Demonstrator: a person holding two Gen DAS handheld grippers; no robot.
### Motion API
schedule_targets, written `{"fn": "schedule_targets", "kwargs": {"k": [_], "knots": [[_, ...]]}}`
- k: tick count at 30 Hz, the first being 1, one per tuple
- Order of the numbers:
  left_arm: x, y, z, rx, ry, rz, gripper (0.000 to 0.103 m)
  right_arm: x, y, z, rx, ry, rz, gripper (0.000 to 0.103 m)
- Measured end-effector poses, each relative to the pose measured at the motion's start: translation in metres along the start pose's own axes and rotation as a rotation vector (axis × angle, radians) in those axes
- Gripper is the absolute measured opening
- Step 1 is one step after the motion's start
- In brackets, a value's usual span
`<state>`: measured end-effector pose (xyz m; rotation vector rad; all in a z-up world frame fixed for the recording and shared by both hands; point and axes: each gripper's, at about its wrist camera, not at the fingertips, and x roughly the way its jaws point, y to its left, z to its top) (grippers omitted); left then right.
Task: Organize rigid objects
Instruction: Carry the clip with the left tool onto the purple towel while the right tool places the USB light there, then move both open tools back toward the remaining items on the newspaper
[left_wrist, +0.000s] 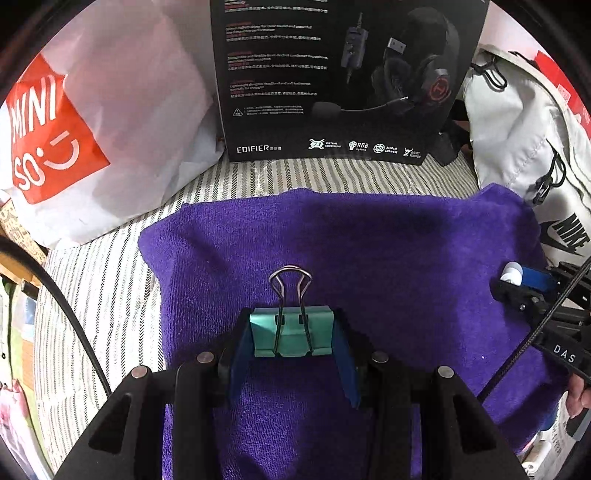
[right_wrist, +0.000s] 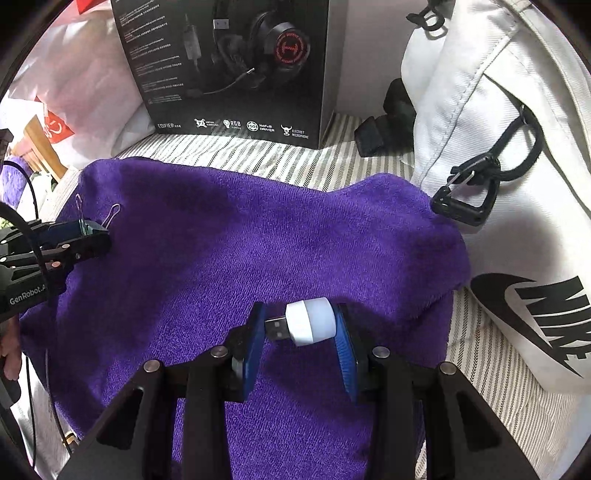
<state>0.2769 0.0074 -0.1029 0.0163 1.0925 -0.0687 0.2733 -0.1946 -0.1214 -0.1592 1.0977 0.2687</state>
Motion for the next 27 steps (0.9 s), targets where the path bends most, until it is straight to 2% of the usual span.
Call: {"fn": "schedule_targets", "kwargs": {"k": [5, 6, 8, 9, 10, 18, 27], "knots": [[0.0, -0.004, -0.002, 0.023, -0.008, 0.015, 0.041, 0.0, 0.001, -0.001, -0.008, -0.01, -0.002, 0.037], [0.0, -0.005, -0.003, 0.023, -0.003, 0.01, 0.045, 0.0, 0.002, -0.001, -0.008, -0.01, 0.0, 0.039], [-0.001, -0.006, -0.005, 0.026, 0.005, 0.001, 0.05, 0.0, 0.002, -0.003, -0.009, 0.0, 0.011, 0.05], [-0.001, -0.007, -0.006, 0.029, 0.007, 0.001, 0.053, 0.0, 0.001, -0.004, -0.004, 0.004, 0.02, 0.061], [-0.002, -0.007, -0.008, 0.031, 0.008, 0.001, 0.054, -0.002, 0.001, -0.006, -0.002, 0.004, 0.025, 0.064], [-0.017, -0.002, -0.03, 0.014, 0.014, -0.008, 0.056, -0.027, 0.007, -0.025, -0.001, -0.022, 0.023, 0.064], [-0.085, -0.004, -0.063, 0.037, -0.064, -0.019, 0.056, -0.077, 0.016, -0.056, 0.026, -0.082, 0.018, 0.064]]}}
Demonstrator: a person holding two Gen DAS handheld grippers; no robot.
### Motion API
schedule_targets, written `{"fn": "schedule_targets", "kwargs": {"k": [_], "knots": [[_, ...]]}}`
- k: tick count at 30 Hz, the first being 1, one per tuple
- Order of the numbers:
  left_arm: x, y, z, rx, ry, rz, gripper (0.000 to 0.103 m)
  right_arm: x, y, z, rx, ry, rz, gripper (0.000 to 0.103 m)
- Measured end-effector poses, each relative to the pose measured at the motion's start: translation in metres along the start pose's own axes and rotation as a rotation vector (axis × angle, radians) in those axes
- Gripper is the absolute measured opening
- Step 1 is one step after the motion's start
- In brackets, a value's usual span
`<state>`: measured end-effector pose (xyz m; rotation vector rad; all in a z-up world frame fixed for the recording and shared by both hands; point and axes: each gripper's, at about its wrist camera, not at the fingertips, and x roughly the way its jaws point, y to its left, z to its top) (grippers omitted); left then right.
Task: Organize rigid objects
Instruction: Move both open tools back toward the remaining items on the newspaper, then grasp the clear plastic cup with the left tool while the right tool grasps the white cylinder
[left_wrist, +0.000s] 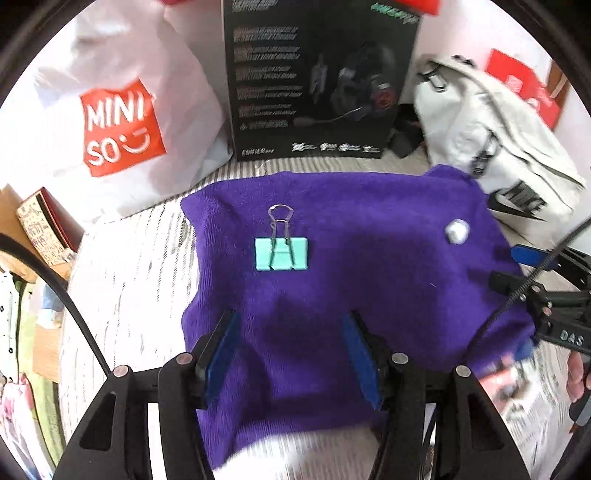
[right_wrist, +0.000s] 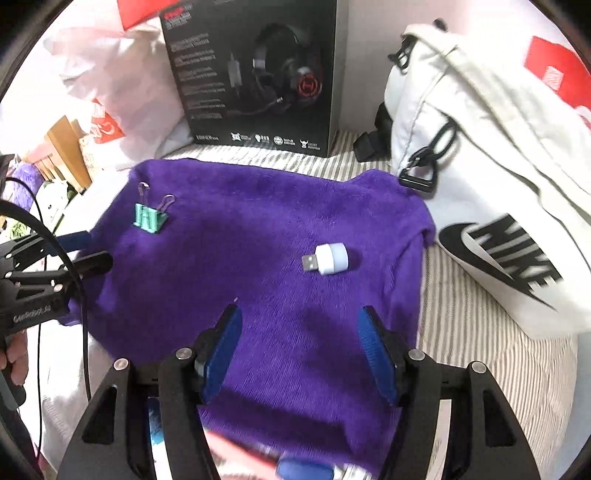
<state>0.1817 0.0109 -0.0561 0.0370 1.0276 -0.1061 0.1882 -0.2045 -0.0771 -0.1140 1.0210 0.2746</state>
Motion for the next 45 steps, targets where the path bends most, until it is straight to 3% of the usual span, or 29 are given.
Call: {"fn": "schedule_targets", "kwargs": {"k": [9, 18, 23, 28, 34, 42, 44, 45], "knots": [[-0.045, -0.017, -0.062, 0.036, 0.002, -0.064, 0.056, -0.051, -0.003, -0.039, 0.061, -0.053, 0.008, 0.065], [-0.038, -0.041, -0.11, 0.039, 0.064, -0.108, 0.056, -0.085, -0.013, -0.076, 0.033, -0.077, 0.007, 0.065], [-0.037, -0.051, -0.119, 0.049, 0.072, -0.124, 0.056, -0.102, -0.019, -0.086, -0.001, -0.086, 0.003, 0.065], [-0.031, -0.054, -0.125, 0.059, 0.085, -0.081, 0.056, -0.101, -0.019, -0.099, 0.029, -0.083, 0.05, 0.067], [-0.031, -0.043, -0.132, 0.042, 0.085, -0.06, 0.056, -0.1, -0.01, -0.112, 0.015, -0.093, 0.044, 0.067], [-0.023, -0.048, -0.13, 0.096, 0.077, -0.041, 0.055, -0.104, -0.015, -0.122, 0.098, -0.119, 0.066, 0.067], [-0.023, -0.052, -0.131, 0.128, 0.066, -0.029, 0.049, -0.106, -0.018, -0.126, 0.123, -0.125, 0.066, 0.067], [-0.024, -0.054, -0.132, 0.146, 0.056, -0.033, 0.041, -0.106, -0.019, -0.128, 0.132, -0.125, 0.065, 0.067]]}}
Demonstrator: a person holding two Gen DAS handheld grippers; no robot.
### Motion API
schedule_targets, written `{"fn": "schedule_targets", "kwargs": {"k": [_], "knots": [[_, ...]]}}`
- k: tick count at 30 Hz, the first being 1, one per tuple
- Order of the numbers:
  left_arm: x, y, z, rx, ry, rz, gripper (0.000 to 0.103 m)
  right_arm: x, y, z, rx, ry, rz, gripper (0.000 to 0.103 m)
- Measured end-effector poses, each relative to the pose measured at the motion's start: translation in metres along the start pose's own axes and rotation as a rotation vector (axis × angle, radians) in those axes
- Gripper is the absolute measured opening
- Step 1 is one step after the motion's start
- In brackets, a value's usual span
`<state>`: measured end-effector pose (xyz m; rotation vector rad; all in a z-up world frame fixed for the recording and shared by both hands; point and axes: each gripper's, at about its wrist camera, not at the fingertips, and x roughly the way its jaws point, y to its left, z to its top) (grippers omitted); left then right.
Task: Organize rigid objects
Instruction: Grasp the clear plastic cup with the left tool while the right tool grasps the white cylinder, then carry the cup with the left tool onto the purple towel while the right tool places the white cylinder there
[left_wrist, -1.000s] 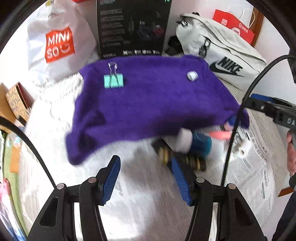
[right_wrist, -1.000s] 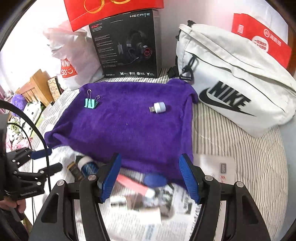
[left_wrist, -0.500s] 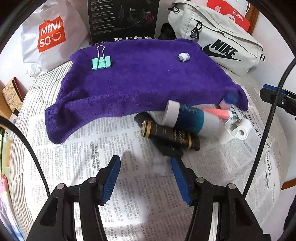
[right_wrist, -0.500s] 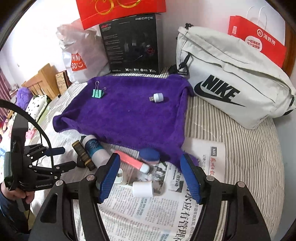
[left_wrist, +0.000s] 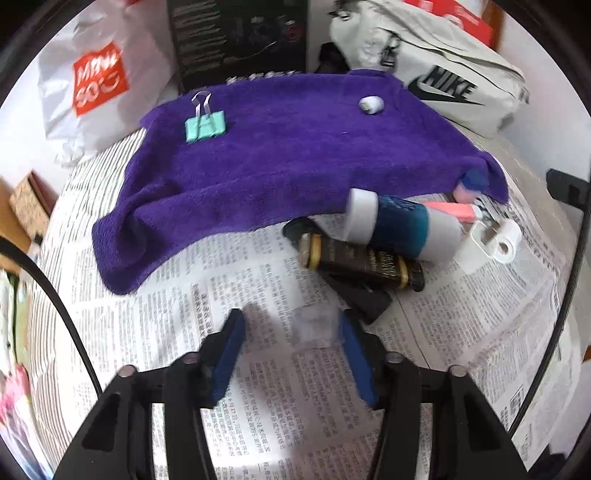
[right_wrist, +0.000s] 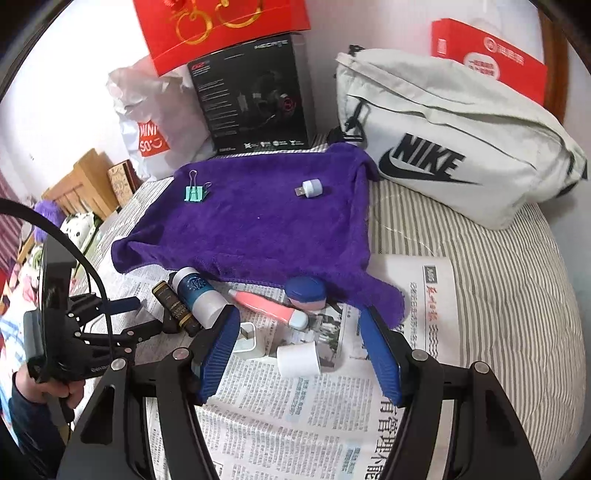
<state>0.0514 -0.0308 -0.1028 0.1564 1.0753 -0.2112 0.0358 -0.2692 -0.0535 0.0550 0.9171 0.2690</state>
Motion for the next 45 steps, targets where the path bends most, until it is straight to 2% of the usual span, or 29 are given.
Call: {"fn": "schedule_targets", "kwargs": {"k": [2, 4, 8, 13, 23, 26, 28, 30, 45], "knots": [[-0.001, -0.002, 0.001, 0.01, -0.007, -0.013, 0.03, 0.001, -0.003, -0.005, 0.01, 0.006, -0.01, 0.067], [-0.002, -0.003, 0.003, 0.019, -0.01, -0.007, 0.026, 0.005, -0.004, -0.011, 0.001, 0.025, -0.037, 0.067], [-0.001, 0.003, 0.003, 0.006, -0.016, 0.03, 0.026, 0.016, -0.007, -0.025, -0.008, 0.062, -0.029, 0.067], [0.001, 0.009, 0.004, -0.018, -0.012, 0.02, 0.026, 0.029, -0.004, -0.035, -0.031, 0.088, -0.019, 0.067], [0.001, 0.009, 0.005, -0.038, -0.017, -0.003, 0.026, 0.049, 0.005, -0.039, -0.098, 0.091, -0.063, 0.065], [0.001, 0.009, 0.005, -0.038, -0.02, 0.0, 0.026, 0.055, 0.009, -0.041, -0.127, 0.09, -0.093, 0.055], [0.001, 0.009, 0.005, -0.039, -0.022, -0.001, 0.026, 0.06, 0.011, -0.044, -0.147, 0.1, -0.109, 0.038], [0.001, 0.009, 0.005, -0.038, -0.025, -0.004, 0.026, 0.062, 0.012, -0.045, -0.156, 0.094, -0.103, 0.031], [-0.012, 0.033, 0.002, -0.113, -0.054, -0.075, 0.026, 0.039, 0.006, -0.03, -0.125, 0.074, -0.082, 0.031]]}}
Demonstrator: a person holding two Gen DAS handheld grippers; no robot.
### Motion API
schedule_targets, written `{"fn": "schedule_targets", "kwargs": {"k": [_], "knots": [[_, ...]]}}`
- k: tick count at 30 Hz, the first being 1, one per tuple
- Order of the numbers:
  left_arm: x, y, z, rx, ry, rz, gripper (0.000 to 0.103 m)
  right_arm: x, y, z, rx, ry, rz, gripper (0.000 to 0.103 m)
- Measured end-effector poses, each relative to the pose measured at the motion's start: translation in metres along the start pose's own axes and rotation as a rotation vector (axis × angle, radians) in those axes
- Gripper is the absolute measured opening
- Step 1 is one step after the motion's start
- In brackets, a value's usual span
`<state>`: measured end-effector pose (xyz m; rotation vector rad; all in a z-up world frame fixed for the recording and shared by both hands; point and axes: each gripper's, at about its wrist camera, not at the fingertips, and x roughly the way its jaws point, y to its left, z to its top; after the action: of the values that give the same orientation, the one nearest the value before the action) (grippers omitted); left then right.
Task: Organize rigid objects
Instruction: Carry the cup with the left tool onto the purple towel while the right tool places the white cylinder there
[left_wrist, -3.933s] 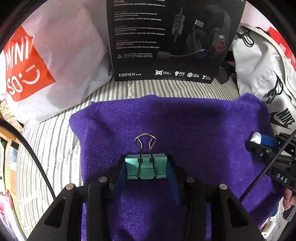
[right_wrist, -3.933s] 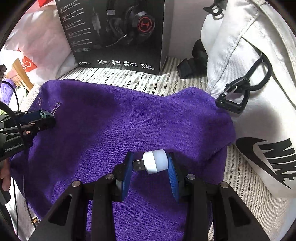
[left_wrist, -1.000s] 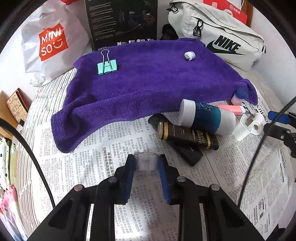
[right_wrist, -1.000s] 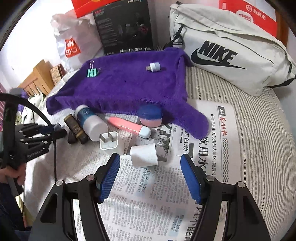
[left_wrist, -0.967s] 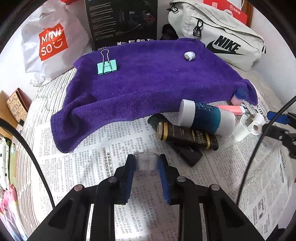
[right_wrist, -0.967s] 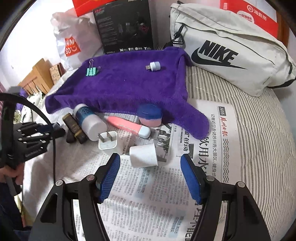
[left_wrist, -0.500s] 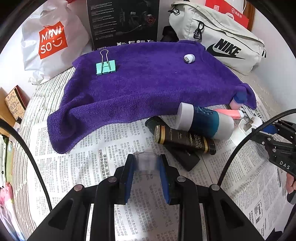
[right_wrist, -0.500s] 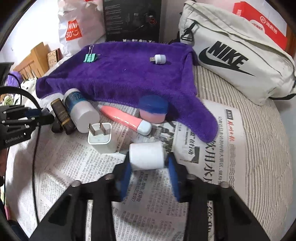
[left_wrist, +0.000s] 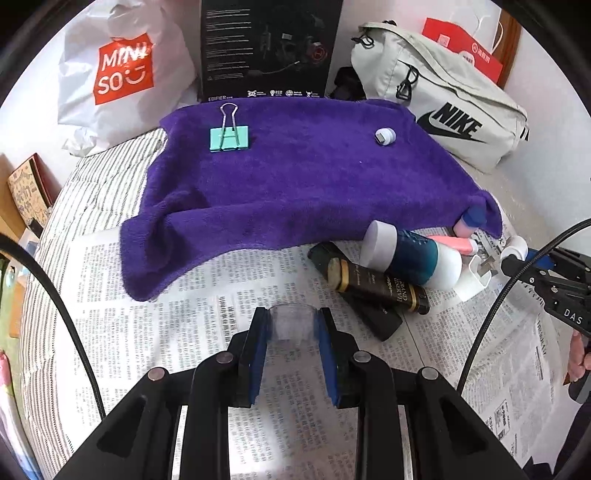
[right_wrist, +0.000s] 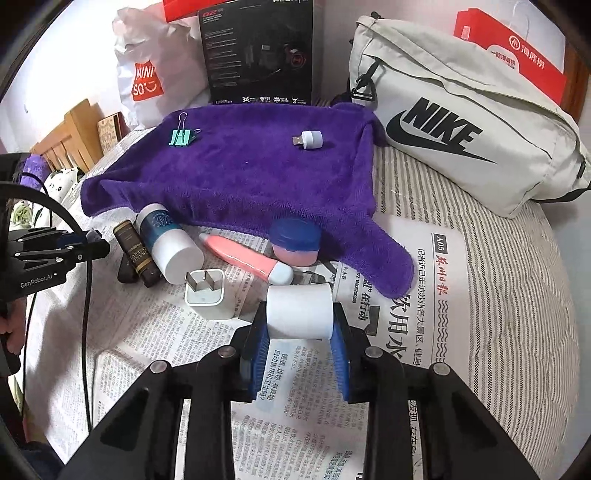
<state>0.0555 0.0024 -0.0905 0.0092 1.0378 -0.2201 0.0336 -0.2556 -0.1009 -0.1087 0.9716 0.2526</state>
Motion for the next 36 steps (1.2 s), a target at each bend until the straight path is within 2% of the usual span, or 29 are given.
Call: {"fn": "schedule_targets", "kwargs": {"k": [10, 21, 30, 36], "knots": [[-0.015, 0.015, 0.008, -0.035, -0.018, -0.007, 0.026, -0.004, 0.001, 0.014, 0.005, -0.014, 0.03, 0.031], [-0.034, 0.023, 0.022, -0.035, -0.044, 0.021, 0.026, -0.021, 0.005, 0.035, 0.014, -0.051, 0.091, 0.031], [-0.062, 0.025, 0.044, -0.02, -0.083, 0.034, 0.026, -0.036, 0.001, 0.055, 0.026, -0.098, 0.105, 0.031], [-0.064, 0.024, 0.061, -0.006, -0.1, 0.046, 0.026, -0.035, -0.002, 0.069, 0.021, -0.112, 0.101, 0.031]]}}
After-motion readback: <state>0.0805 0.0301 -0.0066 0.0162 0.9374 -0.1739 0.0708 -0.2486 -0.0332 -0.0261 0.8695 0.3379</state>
